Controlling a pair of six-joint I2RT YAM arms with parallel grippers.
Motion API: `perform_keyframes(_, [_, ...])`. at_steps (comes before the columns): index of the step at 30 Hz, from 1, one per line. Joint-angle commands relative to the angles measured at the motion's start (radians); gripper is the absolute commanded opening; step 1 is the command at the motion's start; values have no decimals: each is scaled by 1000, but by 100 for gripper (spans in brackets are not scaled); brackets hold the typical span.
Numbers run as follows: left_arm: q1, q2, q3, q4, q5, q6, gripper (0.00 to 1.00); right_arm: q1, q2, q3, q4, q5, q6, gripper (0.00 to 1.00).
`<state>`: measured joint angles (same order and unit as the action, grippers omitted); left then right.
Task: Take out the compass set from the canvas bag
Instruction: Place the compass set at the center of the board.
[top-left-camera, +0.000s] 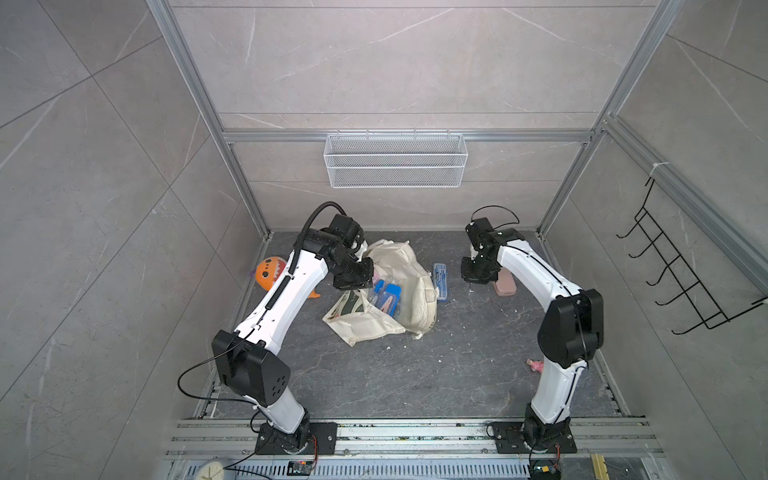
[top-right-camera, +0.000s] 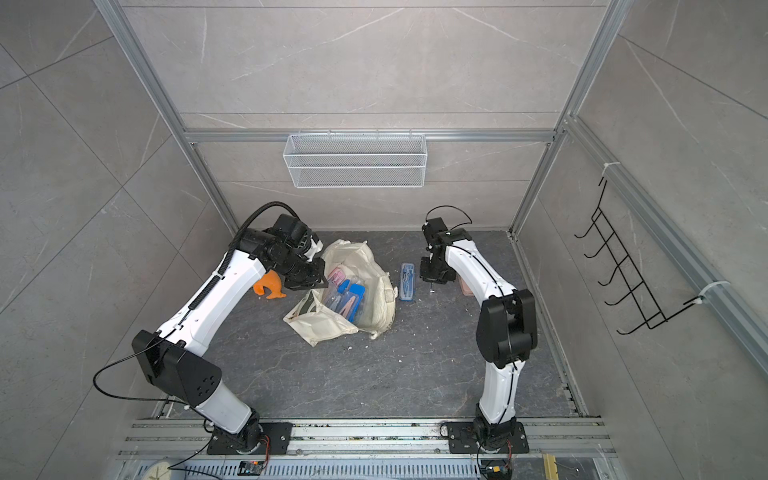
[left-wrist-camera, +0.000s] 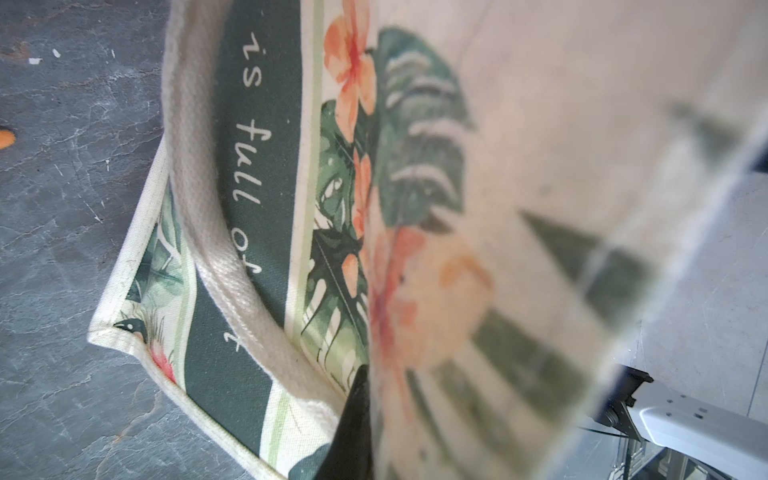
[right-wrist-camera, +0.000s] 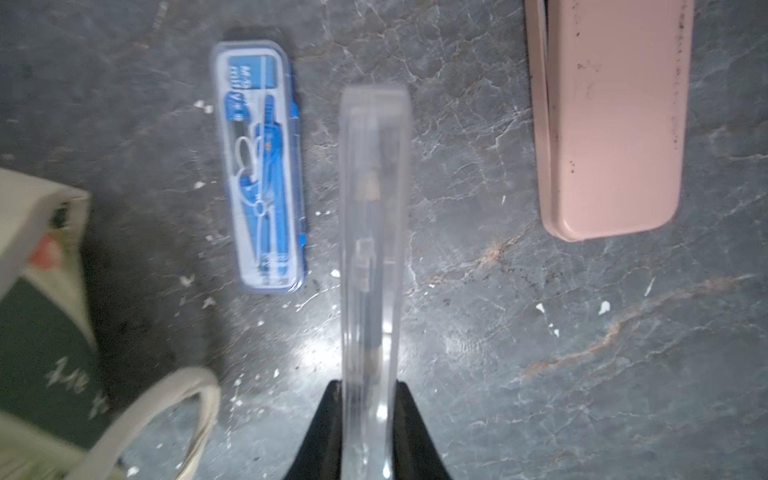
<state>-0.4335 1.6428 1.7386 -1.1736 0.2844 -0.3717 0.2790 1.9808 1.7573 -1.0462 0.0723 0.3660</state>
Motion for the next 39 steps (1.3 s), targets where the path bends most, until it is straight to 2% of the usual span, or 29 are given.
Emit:
perform_keyframes(1, [-1, -8, 21, 30, 53, 29, 0, 0, 70, 76, -57, 93, -33, 10])
perform_keyframes(17, [-1, -40, -26, 30, 48, 5, 0, 25, 379, 349, -153, 142, -53, 11])
perform_keyframes(21, [-2, -43, -25, 33, 44, -1, 0, 35, 427, 415, -185, 125, -48, 16])
perform_keyframes(25, [-1, -43, -25, 34, 42, -7, 0, 35, 408, 427, -178, 91, -35, 34])
perform_keyframes(28, [-2, -44, -25, 36, 40, -9, 0, 36, 377, 423, -168, 65, -27, 43])
perform_keyframes(33, [-1, -46, -25, 38, 37, -9, 0, 37, 291, 382, -135, 8, -4, 47])
perform_keyframes(39, [-1, -46, -21, 45, 36, -8, 0, 37, 106, 193, -26, -73, 58, 48])
